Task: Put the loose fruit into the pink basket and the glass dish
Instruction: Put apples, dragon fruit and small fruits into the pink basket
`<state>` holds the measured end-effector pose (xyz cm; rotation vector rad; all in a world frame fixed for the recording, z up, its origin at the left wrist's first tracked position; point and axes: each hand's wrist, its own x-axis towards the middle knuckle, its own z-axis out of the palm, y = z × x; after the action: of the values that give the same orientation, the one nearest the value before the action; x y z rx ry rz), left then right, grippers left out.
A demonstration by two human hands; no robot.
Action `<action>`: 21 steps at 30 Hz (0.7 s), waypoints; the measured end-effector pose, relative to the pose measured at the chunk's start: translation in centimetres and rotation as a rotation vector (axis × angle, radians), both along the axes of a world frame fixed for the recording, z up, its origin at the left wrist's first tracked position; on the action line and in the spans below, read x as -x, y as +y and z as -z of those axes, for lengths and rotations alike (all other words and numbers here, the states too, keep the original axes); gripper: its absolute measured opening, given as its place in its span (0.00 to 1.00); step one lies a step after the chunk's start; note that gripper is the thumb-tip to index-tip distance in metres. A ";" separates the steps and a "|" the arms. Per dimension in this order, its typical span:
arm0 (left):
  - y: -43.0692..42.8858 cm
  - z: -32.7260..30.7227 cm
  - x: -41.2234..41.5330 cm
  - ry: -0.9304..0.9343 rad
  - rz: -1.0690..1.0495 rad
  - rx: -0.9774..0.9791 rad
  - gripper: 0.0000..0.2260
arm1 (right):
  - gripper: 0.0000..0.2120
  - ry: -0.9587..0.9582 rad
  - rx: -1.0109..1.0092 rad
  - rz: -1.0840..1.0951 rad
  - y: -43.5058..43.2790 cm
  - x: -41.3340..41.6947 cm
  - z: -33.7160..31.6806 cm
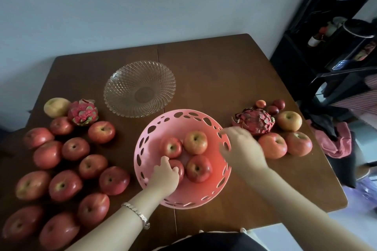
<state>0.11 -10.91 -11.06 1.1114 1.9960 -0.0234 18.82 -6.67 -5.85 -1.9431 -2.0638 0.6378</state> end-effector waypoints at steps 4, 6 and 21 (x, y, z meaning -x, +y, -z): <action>0.0 0.0 -0.1 0.077 0.027 -0.029 0.21 | 0.38 -0.333 0.129 0.262 2.2 -6.8 2.5; -0.2 -0.7 -0.5 0.182 0.080 -0.160 0.19 | 0.46 -0.447 0.297 0.315 2.3 -8.7 4.7; 0.9 -8.3 -5.0 -0.751 -0.043 -0.282 0.18 | 0.45 0.121 0.133 0.007 -1.1 -3.3 -3.2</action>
<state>5.07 -10.02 -2.74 1.0407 1.3610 0.6249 22.11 -7.81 -2.67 -1.9282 -1.9868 0.8888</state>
